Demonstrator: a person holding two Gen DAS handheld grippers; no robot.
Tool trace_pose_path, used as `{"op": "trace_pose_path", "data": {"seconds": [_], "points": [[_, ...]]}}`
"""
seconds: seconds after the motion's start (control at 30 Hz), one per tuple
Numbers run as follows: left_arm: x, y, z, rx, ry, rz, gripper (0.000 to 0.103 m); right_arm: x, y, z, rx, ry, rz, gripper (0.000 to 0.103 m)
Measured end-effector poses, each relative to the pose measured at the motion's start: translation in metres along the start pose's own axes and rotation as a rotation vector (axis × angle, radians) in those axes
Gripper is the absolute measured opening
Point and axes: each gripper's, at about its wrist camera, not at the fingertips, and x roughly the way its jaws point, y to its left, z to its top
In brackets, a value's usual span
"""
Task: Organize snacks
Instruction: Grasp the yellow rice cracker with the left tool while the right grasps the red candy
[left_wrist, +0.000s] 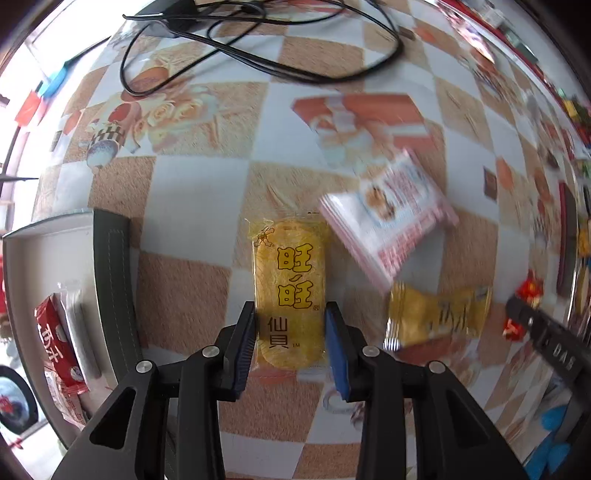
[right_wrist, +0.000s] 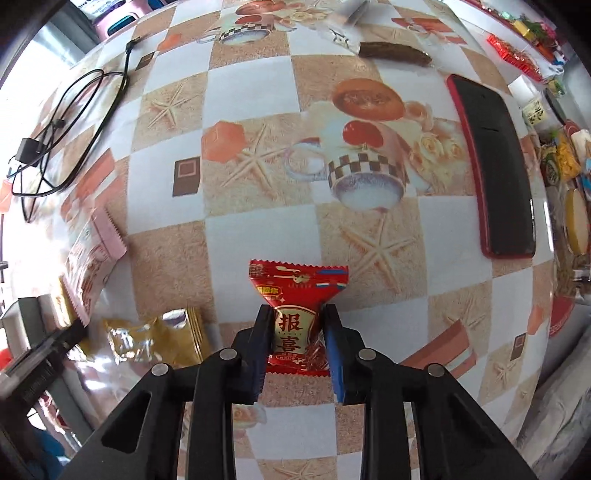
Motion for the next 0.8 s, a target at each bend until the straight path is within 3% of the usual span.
{"op": "trace_pose_path", "data": {"seconds": [0.3,0.73,0.8], "points": [[0.001,-0.023,-0.063,0.128,0.009,-0.002,0.039,0.005,0.0,-0.055,-0.111,0.003,0.005,0.029],[0.006,-0.034,-0.13,0.289,0.041,-0.009,0.039,0.01,-0.007,-0.176,-0.231,0.05,-0.032,0.029],[0.003,-0.021,-0.152,0.307,0.045,-0.011,0.039,0.011,-0.008,-0.194,-0.237,0.059,-0.037,0.029]]}}
